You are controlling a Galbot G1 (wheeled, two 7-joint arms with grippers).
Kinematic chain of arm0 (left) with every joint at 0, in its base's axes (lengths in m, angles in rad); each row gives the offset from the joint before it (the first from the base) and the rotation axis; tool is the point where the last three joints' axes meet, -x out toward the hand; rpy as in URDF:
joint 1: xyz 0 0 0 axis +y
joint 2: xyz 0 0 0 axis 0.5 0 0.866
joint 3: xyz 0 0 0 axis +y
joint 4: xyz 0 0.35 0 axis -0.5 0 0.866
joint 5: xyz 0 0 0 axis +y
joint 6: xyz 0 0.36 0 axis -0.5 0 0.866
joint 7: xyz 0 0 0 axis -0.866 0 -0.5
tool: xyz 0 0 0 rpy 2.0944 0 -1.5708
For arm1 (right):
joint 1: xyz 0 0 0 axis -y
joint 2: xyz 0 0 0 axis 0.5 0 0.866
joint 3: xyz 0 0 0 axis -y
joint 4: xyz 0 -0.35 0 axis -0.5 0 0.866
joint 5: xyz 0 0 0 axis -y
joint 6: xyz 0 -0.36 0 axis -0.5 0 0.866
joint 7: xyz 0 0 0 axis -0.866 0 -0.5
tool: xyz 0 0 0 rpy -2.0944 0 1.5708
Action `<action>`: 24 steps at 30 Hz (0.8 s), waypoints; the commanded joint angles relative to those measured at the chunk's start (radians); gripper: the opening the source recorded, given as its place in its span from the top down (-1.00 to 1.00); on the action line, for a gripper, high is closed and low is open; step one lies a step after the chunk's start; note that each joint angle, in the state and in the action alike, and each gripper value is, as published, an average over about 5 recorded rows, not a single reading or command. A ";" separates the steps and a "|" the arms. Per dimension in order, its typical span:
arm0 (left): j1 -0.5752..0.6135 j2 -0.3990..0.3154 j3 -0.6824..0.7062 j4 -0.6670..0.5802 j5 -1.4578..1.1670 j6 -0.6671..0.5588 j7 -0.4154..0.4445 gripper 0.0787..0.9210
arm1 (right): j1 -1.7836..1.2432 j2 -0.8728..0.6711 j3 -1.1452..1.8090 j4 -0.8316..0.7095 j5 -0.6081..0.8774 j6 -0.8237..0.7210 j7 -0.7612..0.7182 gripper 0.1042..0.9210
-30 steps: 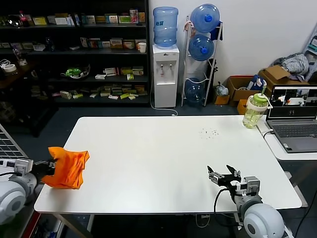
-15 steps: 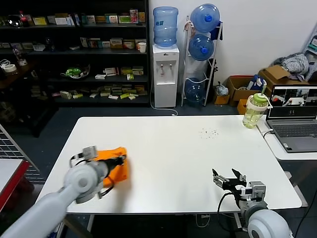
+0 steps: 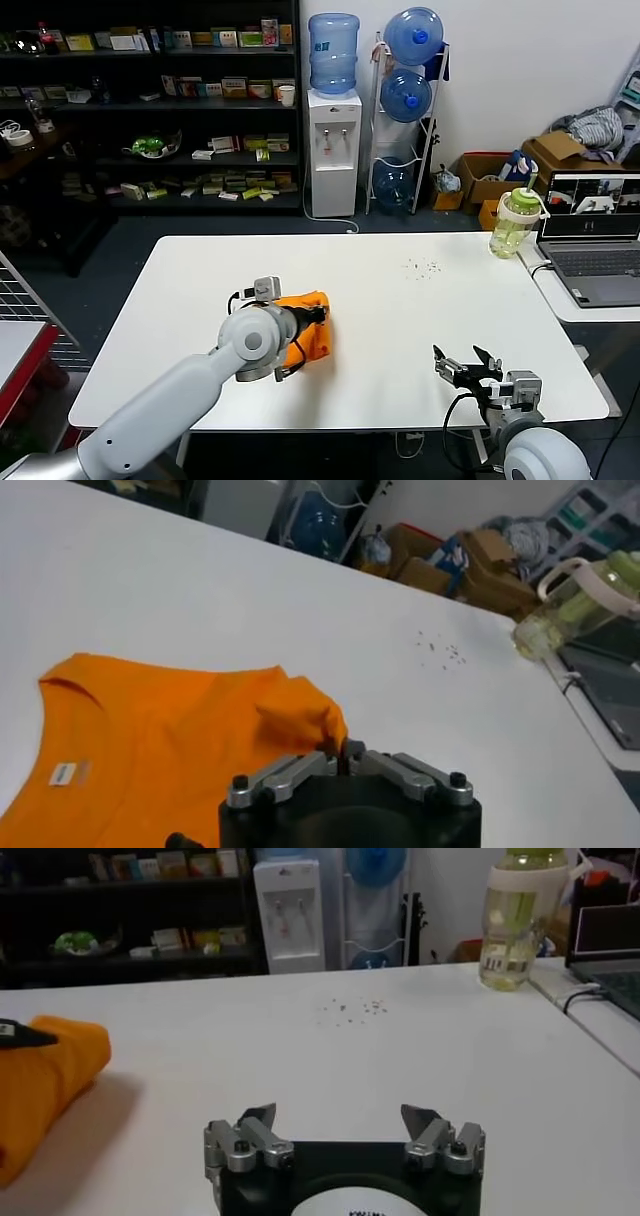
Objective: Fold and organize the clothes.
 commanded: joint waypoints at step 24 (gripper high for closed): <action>0.813 0.097 -0.742 -0.108 0.900 -0.537 0.781 -0.38 | -0.012 -0.002 0.143 -0.086 -0.120 0.411 -0.326 -0.76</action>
